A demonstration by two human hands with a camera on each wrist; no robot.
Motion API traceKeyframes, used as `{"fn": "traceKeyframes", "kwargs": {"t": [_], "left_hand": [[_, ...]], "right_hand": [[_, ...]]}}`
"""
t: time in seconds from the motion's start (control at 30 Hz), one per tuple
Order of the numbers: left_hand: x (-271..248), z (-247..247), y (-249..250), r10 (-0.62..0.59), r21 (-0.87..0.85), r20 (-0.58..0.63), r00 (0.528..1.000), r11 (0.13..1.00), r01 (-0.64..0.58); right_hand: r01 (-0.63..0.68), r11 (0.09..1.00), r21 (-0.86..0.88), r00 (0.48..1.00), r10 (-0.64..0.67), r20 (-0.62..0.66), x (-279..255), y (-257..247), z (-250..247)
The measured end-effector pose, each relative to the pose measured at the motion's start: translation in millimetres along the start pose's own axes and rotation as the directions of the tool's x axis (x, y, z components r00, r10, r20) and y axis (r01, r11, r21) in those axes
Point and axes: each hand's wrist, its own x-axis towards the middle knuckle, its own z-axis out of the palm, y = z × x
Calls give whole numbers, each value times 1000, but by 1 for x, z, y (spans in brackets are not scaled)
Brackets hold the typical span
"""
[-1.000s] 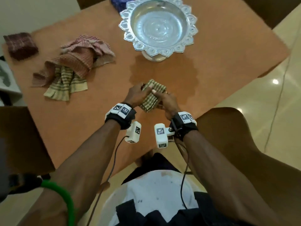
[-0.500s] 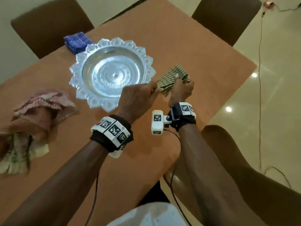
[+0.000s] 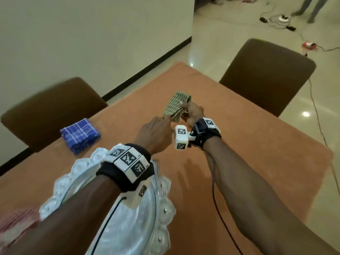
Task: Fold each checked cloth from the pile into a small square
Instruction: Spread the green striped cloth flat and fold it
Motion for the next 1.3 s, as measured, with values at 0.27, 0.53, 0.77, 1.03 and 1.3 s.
{"fn": "traceKeyframes", "kwargs": {"t": [0.27, 0.53, 0.77, 1.03, 1.3], "left_hand": [[96, -26, -37, -42, 173, 319, 947, 985, -14], [181, 11, -65, -119, 119, 433, 893, 990, 74], [221, 58, -71, -89, 211, 485, 870, 977, -18], [229, 64, -81, -22, 291, 493, 870, 946, -141], [220, 80, -84, -32, 280, 451, 892, 954, -107]], "right_hand": [[94, 990, 109, 995, -91, -29, 109, -59, 61], [112, 993, -33, 992, -114, -48, 203, -72, 103], [173, 980, 101, 985, -171, -29, 264, -71, 111], [297, 855, -426, 882, -417, -222, 288, -76, 127], [361, 52, -931, 611, -767, 195, 284, -62, 140]]}}
